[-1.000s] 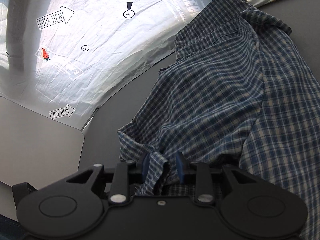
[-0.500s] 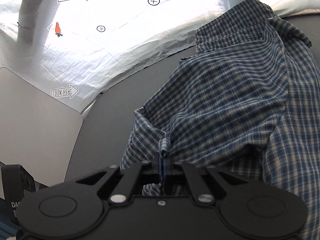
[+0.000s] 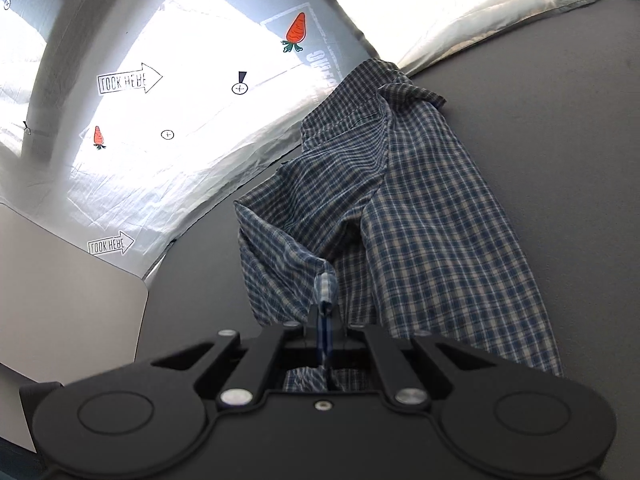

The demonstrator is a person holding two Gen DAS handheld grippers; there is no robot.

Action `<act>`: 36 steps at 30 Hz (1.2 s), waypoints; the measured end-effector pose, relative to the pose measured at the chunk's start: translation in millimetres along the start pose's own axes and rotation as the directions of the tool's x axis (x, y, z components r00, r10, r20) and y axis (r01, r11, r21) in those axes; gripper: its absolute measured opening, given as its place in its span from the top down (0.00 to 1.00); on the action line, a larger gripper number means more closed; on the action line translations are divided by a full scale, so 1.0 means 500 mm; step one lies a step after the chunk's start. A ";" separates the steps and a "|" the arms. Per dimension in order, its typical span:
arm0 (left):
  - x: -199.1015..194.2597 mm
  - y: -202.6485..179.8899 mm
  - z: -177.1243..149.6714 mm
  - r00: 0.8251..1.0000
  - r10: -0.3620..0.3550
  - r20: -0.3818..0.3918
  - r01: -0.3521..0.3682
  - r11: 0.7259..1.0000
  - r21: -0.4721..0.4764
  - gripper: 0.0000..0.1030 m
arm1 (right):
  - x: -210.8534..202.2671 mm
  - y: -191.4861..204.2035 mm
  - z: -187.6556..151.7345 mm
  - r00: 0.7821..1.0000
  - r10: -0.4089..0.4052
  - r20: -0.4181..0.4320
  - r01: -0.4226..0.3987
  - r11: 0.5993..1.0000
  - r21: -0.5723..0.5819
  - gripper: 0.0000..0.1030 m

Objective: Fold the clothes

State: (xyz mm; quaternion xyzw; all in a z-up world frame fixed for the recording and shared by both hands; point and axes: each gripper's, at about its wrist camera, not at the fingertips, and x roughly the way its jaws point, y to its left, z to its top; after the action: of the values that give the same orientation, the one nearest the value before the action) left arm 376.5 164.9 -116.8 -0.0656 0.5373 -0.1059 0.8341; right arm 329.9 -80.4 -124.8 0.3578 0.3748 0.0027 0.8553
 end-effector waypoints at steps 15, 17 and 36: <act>-0.063 -0.050 -0.174 0.998 0.037 -0.054 -0.033 0.997 0.076 0.37 | -0.140 -0.043 -0.121 0.999 -0.033 -0.003 0.033 0.997 0.064 0.98; -0.067 -0.052 -0.188 0.997 0.044 -0.061 -0.039 0.996 0.078 0.37 | -0.151 -0.051 -0.131 0.999 -0.033 -0.005 0.033 0.997 0.074 0.98; -0.090 -0.020 -0.275 0.988 0.097 -0.117 -0.088 0.993 0.075 0.37 | -0.238 -0.174 -0.250 0.992 0.059 -0.115 -0.016 0.940 0.342 0.98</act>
State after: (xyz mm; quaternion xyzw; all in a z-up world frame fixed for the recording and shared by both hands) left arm 232.1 166.7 -131.7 -0.0050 0.5852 -0.0895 0.8060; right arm 141.1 -101.3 -159.9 0.5064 0.4150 -0.0236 0.7555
